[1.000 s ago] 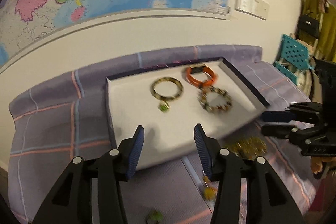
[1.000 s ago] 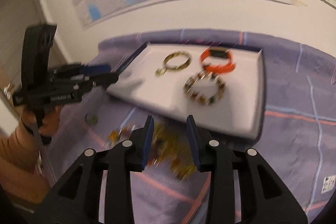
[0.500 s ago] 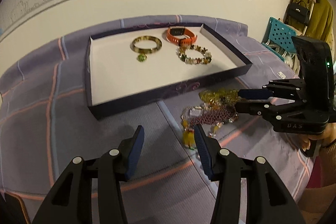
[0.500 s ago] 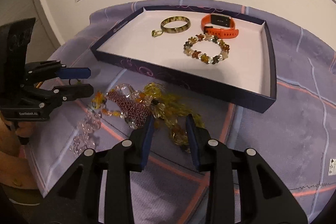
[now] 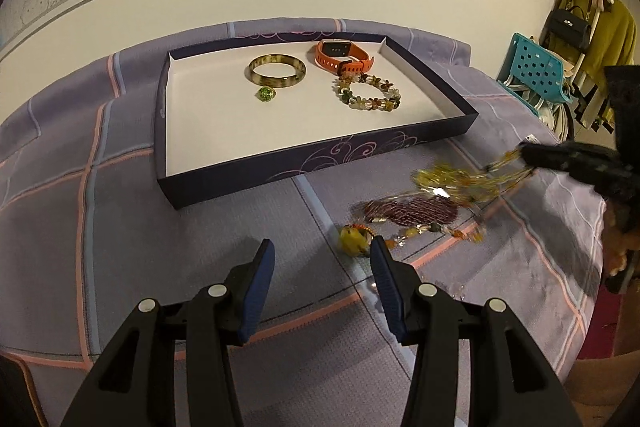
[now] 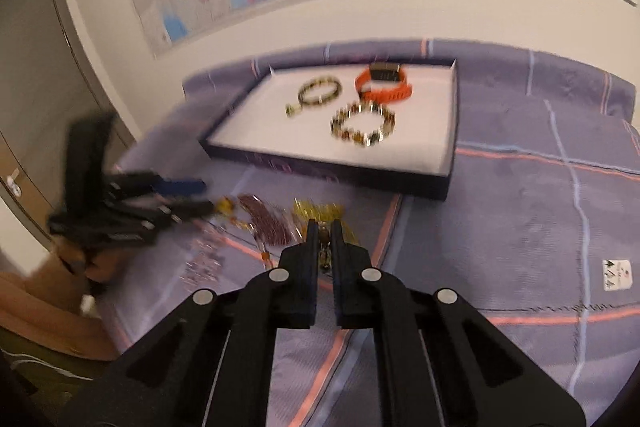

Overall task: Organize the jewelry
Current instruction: 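Lift a beaded necklace with the right tool while the left tool approaches the pile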

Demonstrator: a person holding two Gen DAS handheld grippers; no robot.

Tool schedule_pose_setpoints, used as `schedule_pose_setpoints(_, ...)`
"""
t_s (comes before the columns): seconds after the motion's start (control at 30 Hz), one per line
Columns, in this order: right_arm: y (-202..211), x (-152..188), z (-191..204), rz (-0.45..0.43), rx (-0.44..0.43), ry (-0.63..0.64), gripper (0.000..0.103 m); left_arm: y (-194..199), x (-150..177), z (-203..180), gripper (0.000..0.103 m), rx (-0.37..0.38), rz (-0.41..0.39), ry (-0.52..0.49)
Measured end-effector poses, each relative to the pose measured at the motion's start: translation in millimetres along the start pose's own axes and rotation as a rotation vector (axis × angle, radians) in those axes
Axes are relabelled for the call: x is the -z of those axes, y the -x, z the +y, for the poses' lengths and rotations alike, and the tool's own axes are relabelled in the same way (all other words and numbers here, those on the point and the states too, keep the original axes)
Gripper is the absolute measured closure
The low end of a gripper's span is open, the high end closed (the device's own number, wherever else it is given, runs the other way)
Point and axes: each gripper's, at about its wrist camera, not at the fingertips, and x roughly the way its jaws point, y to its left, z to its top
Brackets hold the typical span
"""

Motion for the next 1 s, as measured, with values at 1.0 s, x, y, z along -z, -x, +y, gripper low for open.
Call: schedule_pose_setpoints(1.0,70.3,-34.3,35.4,-0.238,-0.189,-0.014,0.097,-10.1,-22.3,-102.6,0.06,0.319,-0.042,-0.188)
